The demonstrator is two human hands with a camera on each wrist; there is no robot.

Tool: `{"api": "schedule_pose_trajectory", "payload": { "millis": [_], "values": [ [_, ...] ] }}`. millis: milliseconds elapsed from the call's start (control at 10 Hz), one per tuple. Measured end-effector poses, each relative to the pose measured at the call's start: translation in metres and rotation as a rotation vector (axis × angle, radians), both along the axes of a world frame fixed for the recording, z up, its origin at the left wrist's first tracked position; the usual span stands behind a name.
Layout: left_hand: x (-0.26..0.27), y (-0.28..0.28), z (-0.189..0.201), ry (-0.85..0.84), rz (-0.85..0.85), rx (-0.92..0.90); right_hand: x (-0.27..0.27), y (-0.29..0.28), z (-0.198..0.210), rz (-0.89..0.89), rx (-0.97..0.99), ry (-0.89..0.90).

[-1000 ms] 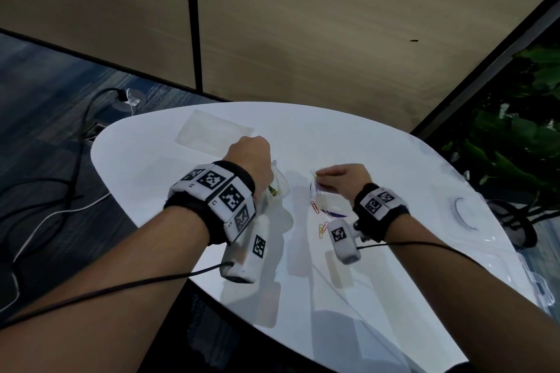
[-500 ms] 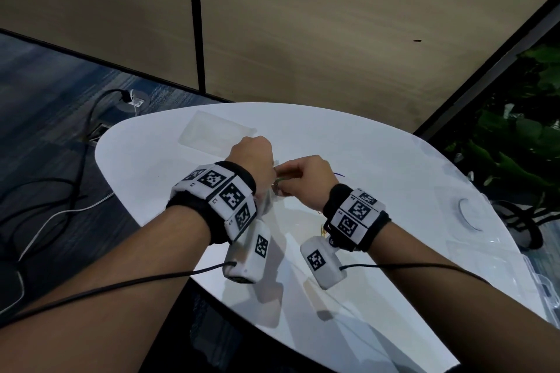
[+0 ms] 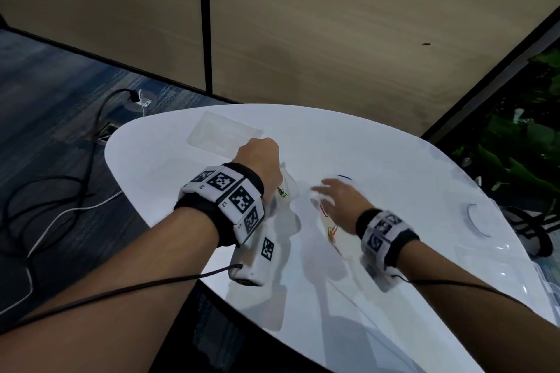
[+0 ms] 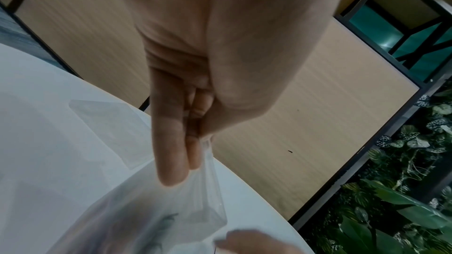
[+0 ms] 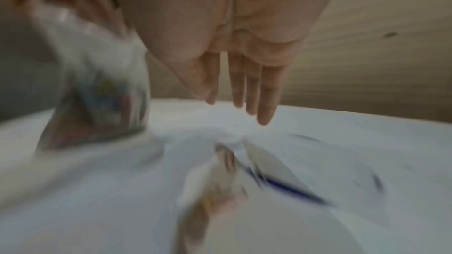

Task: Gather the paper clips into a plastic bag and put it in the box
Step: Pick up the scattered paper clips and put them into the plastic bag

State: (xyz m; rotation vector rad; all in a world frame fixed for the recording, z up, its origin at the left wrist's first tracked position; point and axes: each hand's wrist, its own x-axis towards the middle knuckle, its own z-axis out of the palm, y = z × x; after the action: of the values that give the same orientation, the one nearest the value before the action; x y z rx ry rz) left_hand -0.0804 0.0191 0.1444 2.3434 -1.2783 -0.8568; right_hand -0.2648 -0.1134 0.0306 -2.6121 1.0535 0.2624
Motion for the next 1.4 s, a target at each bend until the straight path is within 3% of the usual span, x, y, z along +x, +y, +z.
{"api": "schedule_pose_trajectory", "payload": {
  "millis": [100, 400, 800, 900, 1100, 1300, 1400],
  "values": [
    [0.003, 0.001, 0.0, -0.008, -0.002, 0.008, -0.028, 0.019, -0.039, 0.187, -0.027, 0.182],
    [0.001, 0.001, 0.001, -0.057, -0.006, 0.002, -0.049, 0.039, -0.044, 0.011, -0.151, 0.107],
    [-0.003, 0.001, 0.002, -0.07, -0.006, -0.002, -0.029, 0.049, -0.041, -0.031, -0.174, 0.256],
    [-0.002, 0.001, 0.001, -0.071, -0.006, -0.012, -0.028, 0.035, -0.035, -0.165, -0.162, 0.159],
    [-0.002, 0.001, 0.001, -0.077, -0.015, 0.003, -0.025, 0.02, -0.017, -0.536, 0.097, -0.086],
    [-0.005, -0.002, 0.0, -0.072, -0.031, 0.013, -0.035, 0.019, -0.018, -0.588, 0.228, -0.191],
    [-0.007, -0.004, -0.002, -0.057, -0.03, 0.008, -0.037, 0.022, -0.021, -0.473, 0.229, -0.175]
  ]
}}
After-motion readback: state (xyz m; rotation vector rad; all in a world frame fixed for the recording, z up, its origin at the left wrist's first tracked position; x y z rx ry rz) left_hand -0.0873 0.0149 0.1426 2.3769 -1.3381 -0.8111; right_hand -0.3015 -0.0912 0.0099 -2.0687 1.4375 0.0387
